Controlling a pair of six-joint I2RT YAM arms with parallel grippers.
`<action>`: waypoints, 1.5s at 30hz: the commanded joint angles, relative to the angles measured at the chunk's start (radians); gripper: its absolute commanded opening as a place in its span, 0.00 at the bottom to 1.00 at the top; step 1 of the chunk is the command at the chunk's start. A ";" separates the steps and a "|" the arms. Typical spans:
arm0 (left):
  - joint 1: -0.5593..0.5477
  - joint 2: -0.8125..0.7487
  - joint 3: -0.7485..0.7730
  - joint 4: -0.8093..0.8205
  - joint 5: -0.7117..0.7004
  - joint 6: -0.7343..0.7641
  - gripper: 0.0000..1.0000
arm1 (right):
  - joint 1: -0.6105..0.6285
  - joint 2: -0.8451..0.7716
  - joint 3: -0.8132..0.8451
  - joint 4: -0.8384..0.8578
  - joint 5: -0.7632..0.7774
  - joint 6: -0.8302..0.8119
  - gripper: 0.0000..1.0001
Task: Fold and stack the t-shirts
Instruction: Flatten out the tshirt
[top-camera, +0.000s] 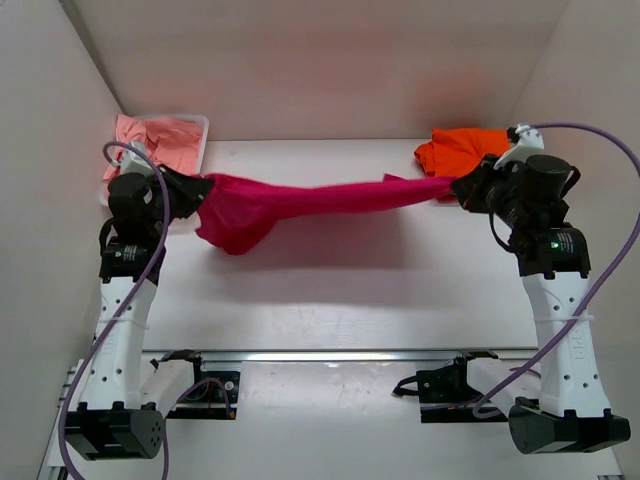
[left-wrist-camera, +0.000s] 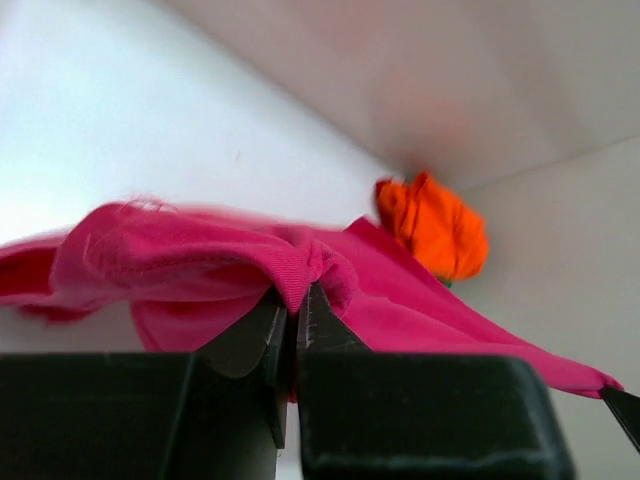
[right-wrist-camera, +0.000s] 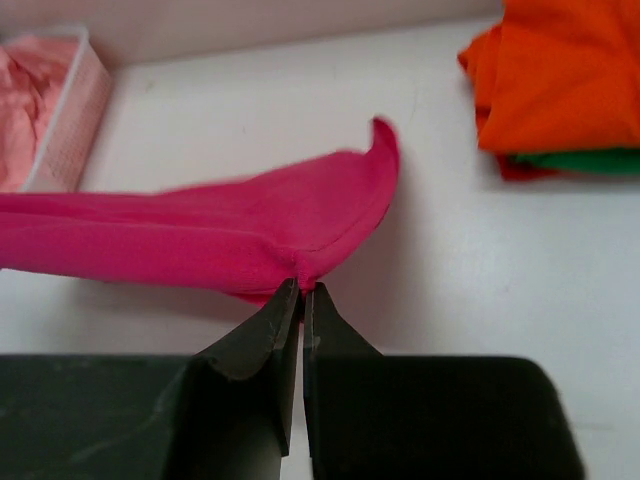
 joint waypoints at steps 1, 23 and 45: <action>-0.008 -0.062 -0.039 -0.005 0.054 -0.050 0.13 | 0.013 -0.044 -0.008 -0.069 0.003 -0.028 0.00; -0.068 0.533 -0.046 0.088 0.110 0.111 0.75 | -0.057 0.293 -0.260 0.020 0.083 -0.053 0.00; -0.281 0.339 -0.418 0.110 -0.096 0.224 0.63 | -0.129 0.387 -0.289 0.054 0.077 0.003 0.00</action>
